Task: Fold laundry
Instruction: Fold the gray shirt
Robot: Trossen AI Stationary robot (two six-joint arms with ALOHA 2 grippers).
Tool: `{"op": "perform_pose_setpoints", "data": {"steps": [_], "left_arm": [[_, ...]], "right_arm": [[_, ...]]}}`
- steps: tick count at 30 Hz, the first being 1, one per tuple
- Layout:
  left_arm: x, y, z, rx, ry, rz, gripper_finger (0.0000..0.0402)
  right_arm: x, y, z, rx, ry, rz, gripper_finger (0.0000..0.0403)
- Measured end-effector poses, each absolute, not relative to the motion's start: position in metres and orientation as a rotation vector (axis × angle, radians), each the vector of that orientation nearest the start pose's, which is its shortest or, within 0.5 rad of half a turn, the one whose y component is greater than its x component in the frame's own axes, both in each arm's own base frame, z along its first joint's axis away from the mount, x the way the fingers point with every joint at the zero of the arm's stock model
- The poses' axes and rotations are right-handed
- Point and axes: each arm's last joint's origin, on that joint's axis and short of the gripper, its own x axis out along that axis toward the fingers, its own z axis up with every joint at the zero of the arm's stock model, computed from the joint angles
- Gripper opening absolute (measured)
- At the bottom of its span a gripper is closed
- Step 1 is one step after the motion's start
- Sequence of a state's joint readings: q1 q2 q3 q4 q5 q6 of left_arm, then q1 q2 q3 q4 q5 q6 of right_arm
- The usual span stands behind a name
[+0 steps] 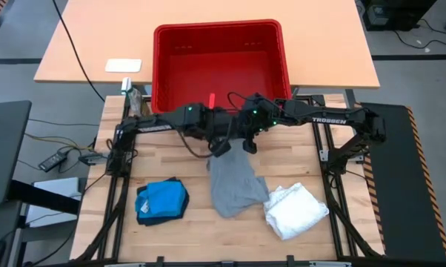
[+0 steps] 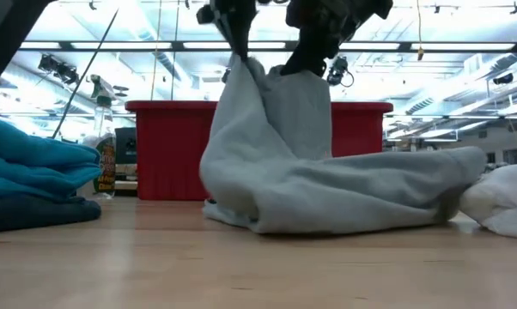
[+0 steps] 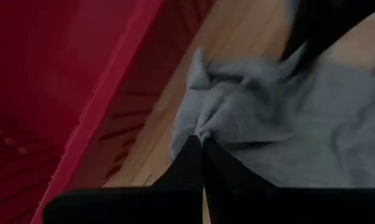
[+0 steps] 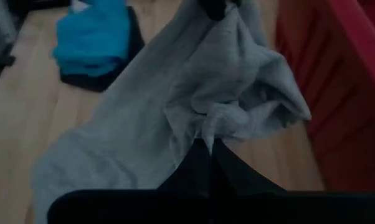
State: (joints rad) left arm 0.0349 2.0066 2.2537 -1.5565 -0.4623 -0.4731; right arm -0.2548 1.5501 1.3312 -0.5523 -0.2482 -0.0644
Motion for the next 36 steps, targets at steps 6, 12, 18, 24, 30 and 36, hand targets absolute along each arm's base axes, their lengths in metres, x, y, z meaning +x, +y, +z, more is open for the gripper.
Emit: {"op": "perform_pose_setpoints", "data": {"steps": [6,12,18,24,30,36], "left_arm": [[0.39,0.074,0.312,-0.121,1.24,0.73,0.0],[0.406,0.088,0.3,-0.226,1.152,0.49,0.0],[0.407,0.089,0.286,0.016,1.189,0.327,0.0],[0.374,0.089,0.245,0.002,1.181,0.311,0.0],[0.333,0.061,0.26,-0.055,1.095,0.341,0.0],[0.302,0.054,0.301,-0.055,0.938,0.393,0.0]], "right_arm": [[0.317,-0.089,0.299,0.223,0.843,-0.232,0.0002],[0.311,-0.091,0.295,0.302,0.907,-0.293,0.0002],[0.307,-0.09,0.296,0.306,0.934,-0.294,0.0002],[0.302,-0.086,0.292,0.356,1.002,-0.32,0.0002],[0.316,-0.065,0.297,0.412,0.91,-0.204,0.0002],[0.329,-0.043,0.306,0.376,0.782,-0.136,0.0002]]}}
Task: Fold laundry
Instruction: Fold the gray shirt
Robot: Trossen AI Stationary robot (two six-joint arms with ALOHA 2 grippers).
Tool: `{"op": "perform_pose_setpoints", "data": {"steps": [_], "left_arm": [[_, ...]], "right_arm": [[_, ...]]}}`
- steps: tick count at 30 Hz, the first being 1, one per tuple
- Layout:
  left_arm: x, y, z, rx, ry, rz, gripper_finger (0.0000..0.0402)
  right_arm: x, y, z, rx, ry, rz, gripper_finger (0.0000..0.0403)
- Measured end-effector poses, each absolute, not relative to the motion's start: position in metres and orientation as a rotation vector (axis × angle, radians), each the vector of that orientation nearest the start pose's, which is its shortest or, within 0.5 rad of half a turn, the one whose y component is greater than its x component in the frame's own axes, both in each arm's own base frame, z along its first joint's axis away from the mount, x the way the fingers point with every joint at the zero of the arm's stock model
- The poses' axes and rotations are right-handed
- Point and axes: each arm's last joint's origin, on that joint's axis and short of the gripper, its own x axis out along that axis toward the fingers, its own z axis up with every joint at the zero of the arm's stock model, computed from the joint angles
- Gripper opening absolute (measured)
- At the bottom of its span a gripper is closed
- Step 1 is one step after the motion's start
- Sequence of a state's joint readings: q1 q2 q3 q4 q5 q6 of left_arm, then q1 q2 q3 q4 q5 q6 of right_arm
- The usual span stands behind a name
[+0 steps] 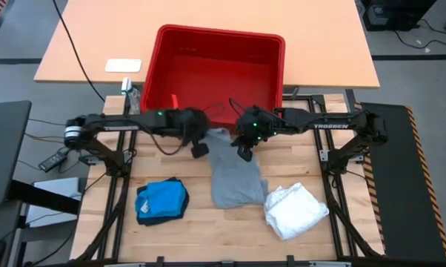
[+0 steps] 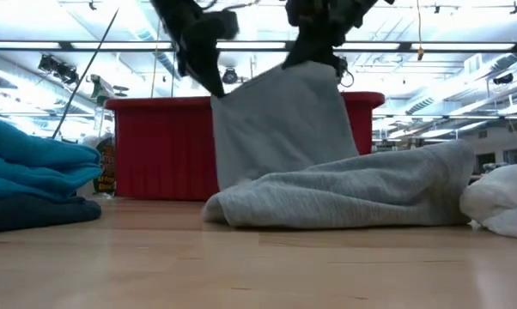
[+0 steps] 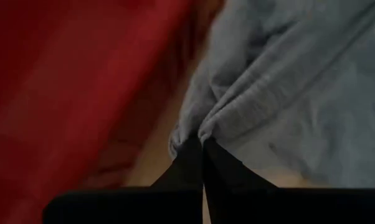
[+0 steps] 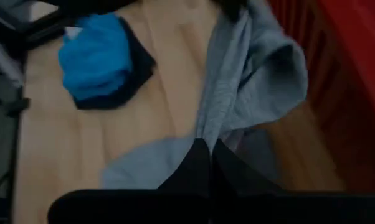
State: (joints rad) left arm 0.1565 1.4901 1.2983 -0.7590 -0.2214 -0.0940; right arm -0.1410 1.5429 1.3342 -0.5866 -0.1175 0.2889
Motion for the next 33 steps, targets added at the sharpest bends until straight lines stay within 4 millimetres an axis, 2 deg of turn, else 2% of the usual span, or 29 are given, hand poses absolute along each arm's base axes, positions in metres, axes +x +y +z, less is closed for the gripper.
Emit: {"op": "perform_pose_setpoints", "data": {"steps": [2,5,10,13,16,21,25,28,33], "left_arm": [[0.303,0.057,0.304,-0.059,0.876,0.41,0.0],[0.309,0.063,0.293,-0.076,0.857,0.4,0.0],[0.329,0.074,0.263,-0.08,0.905,0.409,0.0],[0.341,0.087,0.254,-0.045,0.877,0.415,0.0],[0.344,0.107,0.25,0.006,0.843,0.467,0.0],[0.336,0.156,0.257,0.111,0.767,0.612,0.0],[0.328,0.186,0.276,0.095,0.693,0.608,0.0],[0.328,0.19,0.29,0.056,0.676,0.587,0.0],[0.337,0.175,0.308,0.041,0.676,0.551,0.0015]], "right_arm": [[0.328,-0.043,0.305,0.35,0.801,-0.193,0.0002],[0.324,-0.052,0.299,0.335,0.855,-0.287,0.0002],[0.312,-0.076,0.291,0.351,0.939,-0.412,0.0002],[0.306,-0.093,0.29,0.341,0.957,-0.448,0.0002],[0.3,-0.113,0.291,0.331,0.937,-0.5,0.0002],[0.29,-0.146,0.293,0.283,0.896,-0.56,0.0002],[0.285,-0.166,0.299,0.232,0.838,-0.586,0.0002],[0.282,-0.173,0.3,0.246,0.818,-0.602,0.0002],[0.281,-0.166,0.297,0.318,0.851,-0.547,0.0002]]}}
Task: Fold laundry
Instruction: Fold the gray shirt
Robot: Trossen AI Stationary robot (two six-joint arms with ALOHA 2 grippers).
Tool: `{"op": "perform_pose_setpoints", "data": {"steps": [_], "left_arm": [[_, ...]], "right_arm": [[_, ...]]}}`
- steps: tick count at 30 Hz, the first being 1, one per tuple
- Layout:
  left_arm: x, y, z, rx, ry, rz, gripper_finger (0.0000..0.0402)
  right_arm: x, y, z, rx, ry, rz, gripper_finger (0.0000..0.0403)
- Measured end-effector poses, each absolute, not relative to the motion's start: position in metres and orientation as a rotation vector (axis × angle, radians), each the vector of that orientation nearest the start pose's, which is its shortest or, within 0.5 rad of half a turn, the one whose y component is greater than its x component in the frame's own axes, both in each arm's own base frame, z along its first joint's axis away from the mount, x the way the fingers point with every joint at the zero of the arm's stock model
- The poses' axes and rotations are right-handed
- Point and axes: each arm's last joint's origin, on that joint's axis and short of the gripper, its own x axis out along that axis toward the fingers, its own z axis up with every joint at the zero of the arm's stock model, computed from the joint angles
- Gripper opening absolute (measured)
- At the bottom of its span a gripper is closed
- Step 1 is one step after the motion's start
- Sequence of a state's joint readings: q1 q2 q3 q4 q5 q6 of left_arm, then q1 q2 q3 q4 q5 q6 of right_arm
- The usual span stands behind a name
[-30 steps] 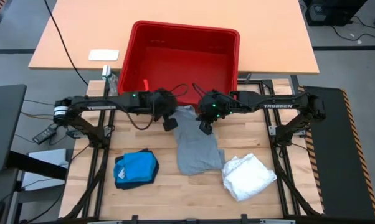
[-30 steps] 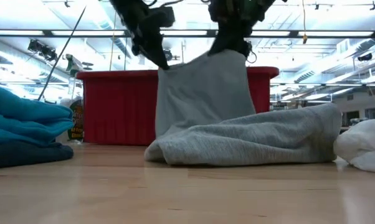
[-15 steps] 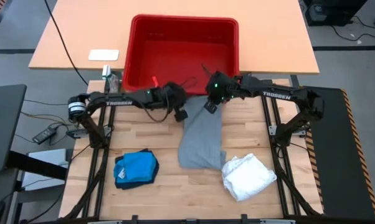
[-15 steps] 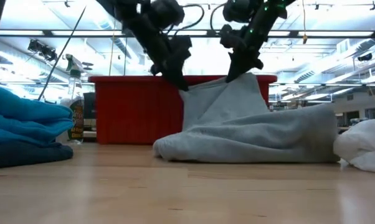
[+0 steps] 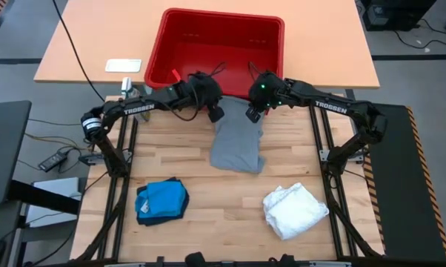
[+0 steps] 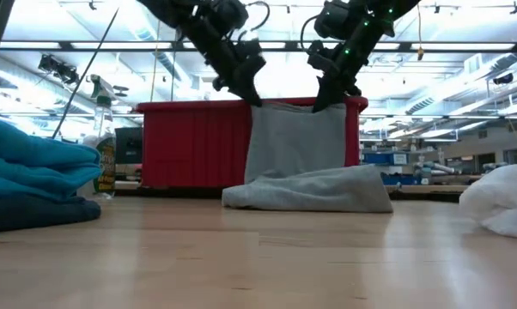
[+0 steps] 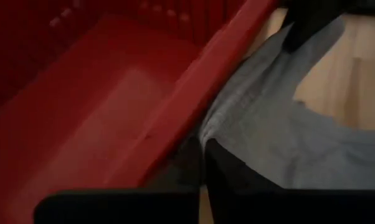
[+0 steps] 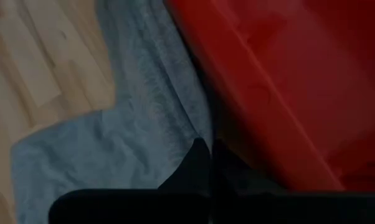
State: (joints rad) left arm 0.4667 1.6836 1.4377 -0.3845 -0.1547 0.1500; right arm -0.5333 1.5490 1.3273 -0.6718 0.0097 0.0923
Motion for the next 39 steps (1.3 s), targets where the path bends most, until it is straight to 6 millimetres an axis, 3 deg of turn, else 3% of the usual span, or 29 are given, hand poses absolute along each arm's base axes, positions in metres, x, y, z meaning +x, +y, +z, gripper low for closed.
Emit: {"op": "perform_pose_setpoints", "data": {"steps": [9,15,19,23,27,30,33,39], "left_arm": [[0.339,0.164,0.304,-0.028,0.708,0.554,0.0129],[0.322,0.149,0.308,-0.092,0.826,0.539,0.0199],[0.325,0.118,0.3,-0.089,0.948,0.301,0.0219],[0.332,0.079,0.282,0.013,1.0,0.085,0.0221],[0.337,0.05,0.25,0.094,0.978,-0.012,0.0222],[0.339,0.04,0.227,0.127,0.903,-0.029,0.0222],[0.34,0.036,0.21,0.162,0.798,-0.034,0.0223],[0.332,0.037,0.181,0.134,0.705,0.008,0.0232]], "right_arm": [[0.28,-0.17,0.297,0.276,0.85,-0.672,0.0015],[0.278,-0.167,0.296,0.312,0.87,-0.684,0.0122],[0.276,-0.159,0.295,0.378,0.901,-0.706,0.0199],[0.27,-0.135,0.299,0.489,0.964,-0.627,0.0248],[0.284,-0.094,0.297,0.384,1.015,-0.381,0.026],[0.295,-0.06,0.276,0.232,1.049,-0.211,0.0259],[0.298,-0.033,0.248,0.172,1.055,-0.15,0.026],[0.296,-0.012,0.202,0.122,0.945,-0.142,0.0268]]}}
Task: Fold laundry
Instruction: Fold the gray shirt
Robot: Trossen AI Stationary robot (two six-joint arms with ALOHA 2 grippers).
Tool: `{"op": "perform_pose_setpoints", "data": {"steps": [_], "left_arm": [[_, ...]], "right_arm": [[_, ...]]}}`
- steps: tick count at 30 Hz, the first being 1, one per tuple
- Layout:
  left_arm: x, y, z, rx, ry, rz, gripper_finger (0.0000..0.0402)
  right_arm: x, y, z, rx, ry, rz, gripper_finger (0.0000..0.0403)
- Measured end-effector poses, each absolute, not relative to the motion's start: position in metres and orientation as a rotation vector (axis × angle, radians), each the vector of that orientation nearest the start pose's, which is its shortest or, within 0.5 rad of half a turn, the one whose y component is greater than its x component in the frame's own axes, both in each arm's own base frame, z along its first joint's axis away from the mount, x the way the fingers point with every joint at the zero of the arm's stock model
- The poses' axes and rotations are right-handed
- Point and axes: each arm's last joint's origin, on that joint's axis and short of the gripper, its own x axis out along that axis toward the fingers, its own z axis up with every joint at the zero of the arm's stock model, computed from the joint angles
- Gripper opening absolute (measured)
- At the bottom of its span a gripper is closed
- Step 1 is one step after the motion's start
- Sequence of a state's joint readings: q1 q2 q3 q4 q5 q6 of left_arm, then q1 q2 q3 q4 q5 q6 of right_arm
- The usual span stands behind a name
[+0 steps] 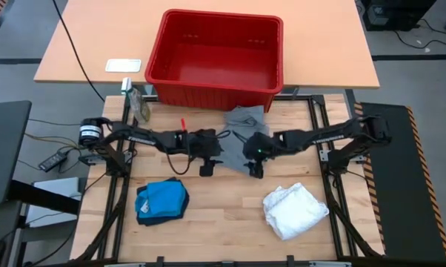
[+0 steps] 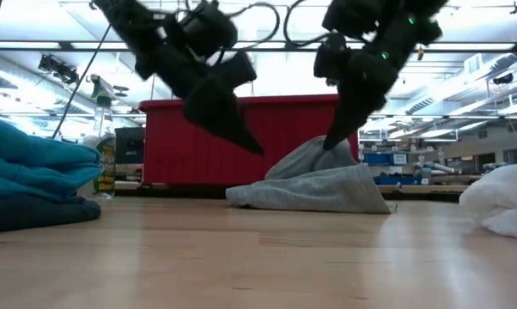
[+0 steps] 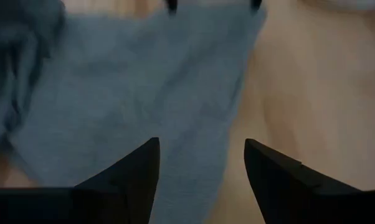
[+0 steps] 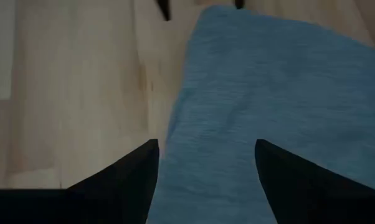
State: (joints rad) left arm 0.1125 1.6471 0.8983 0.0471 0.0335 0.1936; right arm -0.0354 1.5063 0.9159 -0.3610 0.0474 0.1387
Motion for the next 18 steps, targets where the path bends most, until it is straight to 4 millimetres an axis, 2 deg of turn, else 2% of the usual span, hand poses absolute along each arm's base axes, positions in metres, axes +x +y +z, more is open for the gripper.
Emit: {"op": "perform_pose_setpoints", "data": {"steps": [5,10,14,18], "left_arm": [[0.328,0.037,0.159,0.171,0.779,-0.011,0.0267],[0.336,0.039,0.135,0.264,0.817,-0.006,0.0296],[0.342,0.044,0.123,0.288,0.854,0.055,0.0301],[0.346,0.044,0.119,0.276,0.85,0.063,0.0284]], "right_arm": [[0.292,-0.01,0.185,0.12,0.876,-0.152,0.0283],[0.291,-0.01,0.174,0.115,0.882,-0.155,0.0311],[0.295,-0.01,0.151,0.12,0.956,-0.164,0.033],[0.301,-0.009,0.133,0.114,1.005,-0.228,0.0324]]}}
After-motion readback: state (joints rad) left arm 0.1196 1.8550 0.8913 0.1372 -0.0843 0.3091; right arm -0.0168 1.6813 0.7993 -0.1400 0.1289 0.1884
